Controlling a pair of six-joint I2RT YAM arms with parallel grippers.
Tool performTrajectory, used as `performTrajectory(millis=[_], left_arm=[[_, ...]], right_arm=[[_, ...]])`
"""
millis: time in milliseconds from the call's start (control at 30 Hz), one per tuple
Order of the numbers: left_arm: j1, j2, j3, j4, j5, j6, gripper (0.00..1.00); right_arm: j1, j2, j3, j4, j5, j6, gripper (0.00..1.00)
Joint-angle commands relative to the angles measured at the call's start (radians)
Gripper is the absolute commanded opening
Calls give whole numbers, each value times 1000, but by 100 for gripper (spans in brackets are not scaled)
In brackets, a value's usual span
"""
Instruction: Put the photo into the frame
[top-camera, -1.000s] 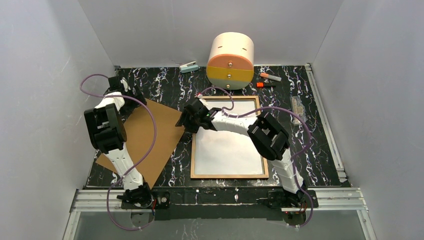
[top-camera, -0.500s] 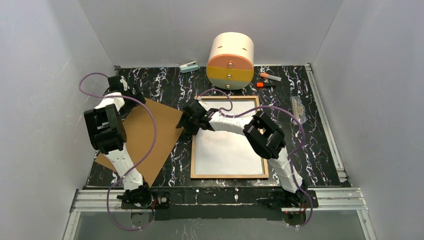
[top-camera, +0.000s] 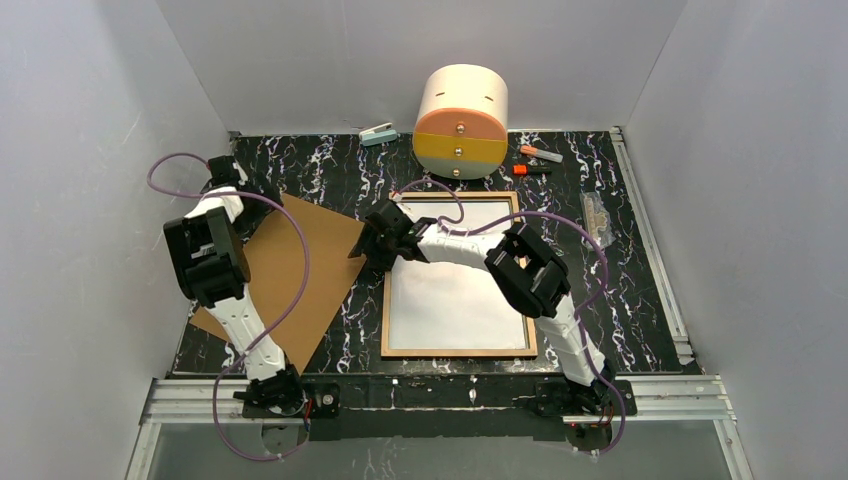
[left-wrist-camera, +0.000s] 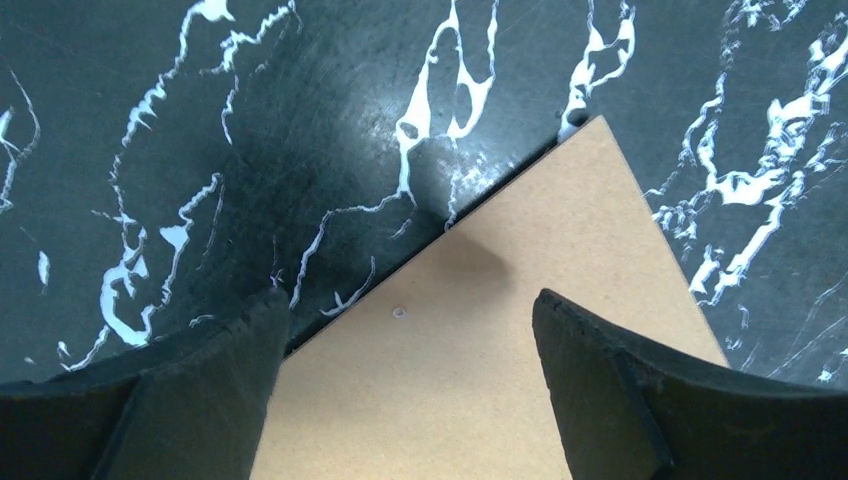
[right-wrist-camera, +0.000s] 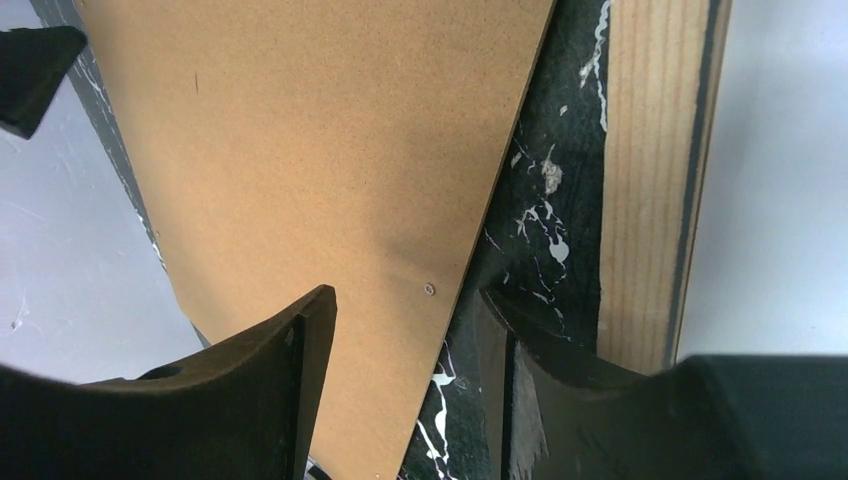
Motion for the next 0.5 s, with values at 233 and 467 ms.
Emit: performTrajectory(millis=[233,467], left_arm=[[14,82,3,-153,145,-28,83],[14,68,-64,-177,229,-105,78]], right_arm=[[-16,29,-101,340,-140,-31,59],[-26,23,-90,496,-167,-68,58]])
